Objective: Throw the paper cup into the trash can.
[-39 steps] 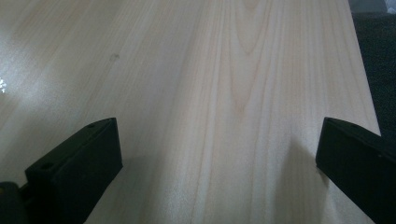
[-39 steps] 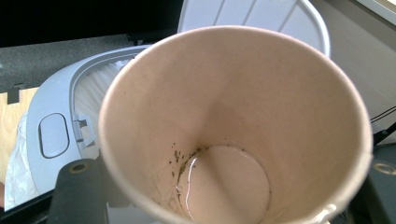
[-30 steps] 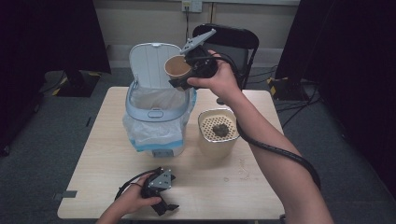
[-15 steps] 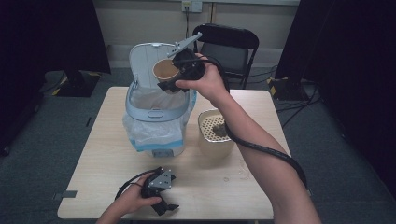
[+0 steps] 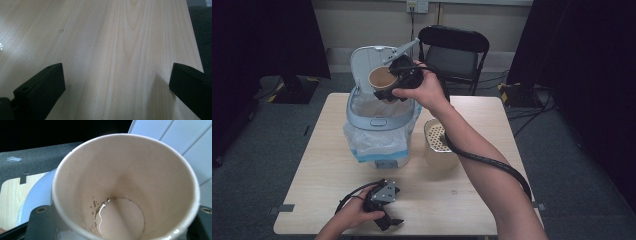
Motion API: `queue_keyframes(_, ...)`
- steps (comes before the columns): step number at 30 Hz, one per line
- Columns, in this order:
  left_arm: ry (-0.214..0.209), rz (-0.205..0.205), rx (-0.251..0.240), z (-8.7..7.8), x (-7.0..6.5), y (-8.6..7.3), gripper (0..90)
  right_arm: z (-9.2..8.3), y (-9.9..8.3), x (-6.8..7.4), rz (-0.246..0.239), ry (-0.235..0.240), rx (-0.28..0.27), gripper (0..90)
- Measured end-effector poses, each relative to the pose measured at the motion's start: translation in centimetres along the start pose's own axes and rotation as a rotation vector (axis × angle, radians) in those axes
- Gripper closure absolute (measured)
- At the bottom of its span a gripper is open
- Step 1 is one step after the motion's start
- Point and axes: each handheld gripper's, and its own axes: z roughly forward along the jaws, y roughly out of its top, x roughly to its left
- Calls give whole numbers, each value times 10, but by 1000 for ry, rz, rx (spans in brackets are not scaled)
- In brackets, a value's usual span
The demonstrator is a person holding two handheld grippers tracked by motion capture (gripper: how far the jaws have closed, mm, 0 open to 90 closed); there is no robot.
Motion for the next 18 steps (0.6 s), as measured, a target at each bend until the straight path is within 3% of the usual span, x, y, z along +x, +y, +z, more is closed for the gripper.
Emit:
queue_keyframes(13, -5, -1, -14, 1, 0, -1, 0, 18, -8, -2, 28, 27, 10, 250)
queue_keyframes(15, -2, 0, -3, 0, 0, 0, 0, 19, -8, -3, 39, 35, 1, 218)
queue_keyframes(16, -1, -17, -2, 0, -1, 0, 0, 20, -8, -3, 56, 41, 0, 159)
queue_keyframes(18, -1, -16, -3, 0, -1, 0, 0, 21, -8, -4, 66, 50, 12, 172)
